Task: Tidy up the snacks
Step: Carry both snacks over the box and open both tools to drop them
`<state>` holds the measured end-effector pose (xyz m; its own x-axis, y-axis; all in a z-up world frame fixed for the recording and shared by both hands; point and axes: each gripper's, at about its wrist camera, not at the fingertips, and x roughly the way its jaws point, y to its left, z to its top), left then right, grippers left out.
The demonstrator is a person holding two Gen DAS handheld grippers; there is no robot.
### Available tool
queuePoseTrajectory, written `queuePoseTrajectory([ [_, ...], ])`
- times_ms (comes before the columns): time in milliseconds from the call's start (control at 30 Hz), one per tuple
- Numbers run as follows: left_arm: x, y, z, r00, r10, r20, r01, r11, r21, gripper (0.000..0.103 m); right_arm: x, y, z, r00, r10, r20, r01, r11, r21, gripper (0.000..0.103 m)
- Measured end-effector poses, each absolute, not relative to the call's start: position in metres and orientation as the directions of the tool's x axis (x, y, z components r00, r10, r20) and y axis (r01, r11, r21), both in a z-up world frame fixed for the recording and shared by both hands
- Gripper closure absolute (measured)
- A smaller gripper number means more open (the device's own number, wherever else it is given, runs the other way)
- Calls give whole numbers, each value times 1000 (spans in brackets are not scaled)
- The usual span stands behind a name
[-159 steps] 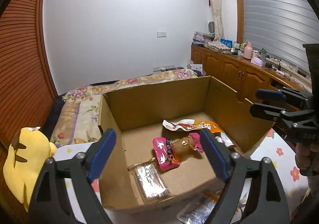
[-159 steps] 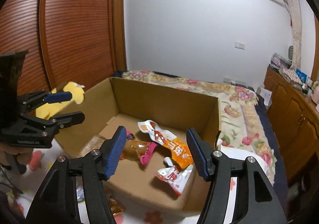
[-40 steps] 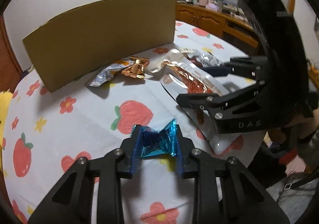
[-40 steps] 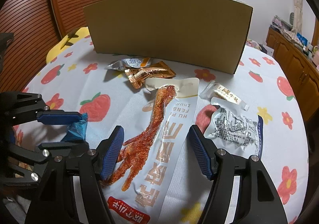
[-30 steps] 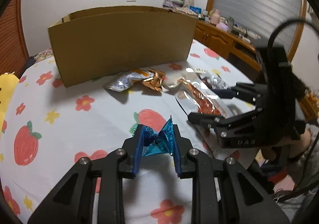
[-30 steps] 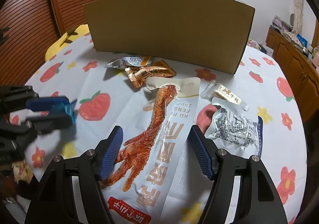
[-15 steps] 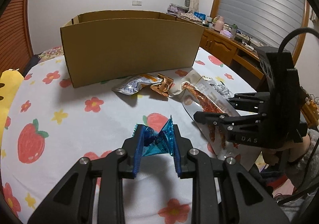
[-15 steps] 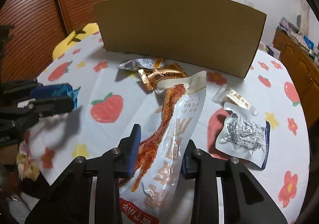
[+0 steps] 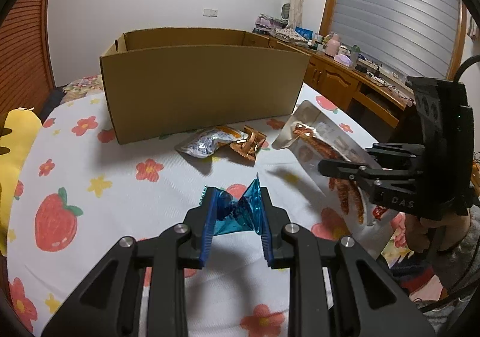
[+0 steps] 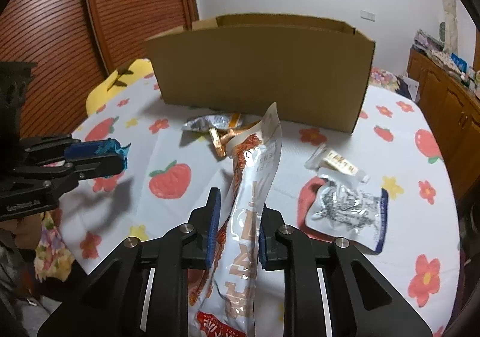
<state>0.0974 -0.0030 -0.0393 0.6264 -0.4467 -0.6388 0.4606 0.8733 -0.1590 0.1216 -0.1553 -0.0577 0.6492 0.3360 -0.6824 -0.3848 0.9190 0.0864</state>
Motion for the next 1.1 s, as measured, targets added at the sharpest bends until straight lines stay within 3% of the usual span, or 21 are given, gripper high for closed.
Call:
queuePoseTrajectory([
  [633, 140, -10, 10, 701, -468, -538, 471, 870, -143, 79, 120, -185, -9, 724, 357, -590, -389, 918, 77, 84],
  [1100, 215, -14, 69, 768, -466, -439, 479, 874, -89, 79, 184, -193, 58, 801, 368, -472, -417, 909, 1, 84],
])
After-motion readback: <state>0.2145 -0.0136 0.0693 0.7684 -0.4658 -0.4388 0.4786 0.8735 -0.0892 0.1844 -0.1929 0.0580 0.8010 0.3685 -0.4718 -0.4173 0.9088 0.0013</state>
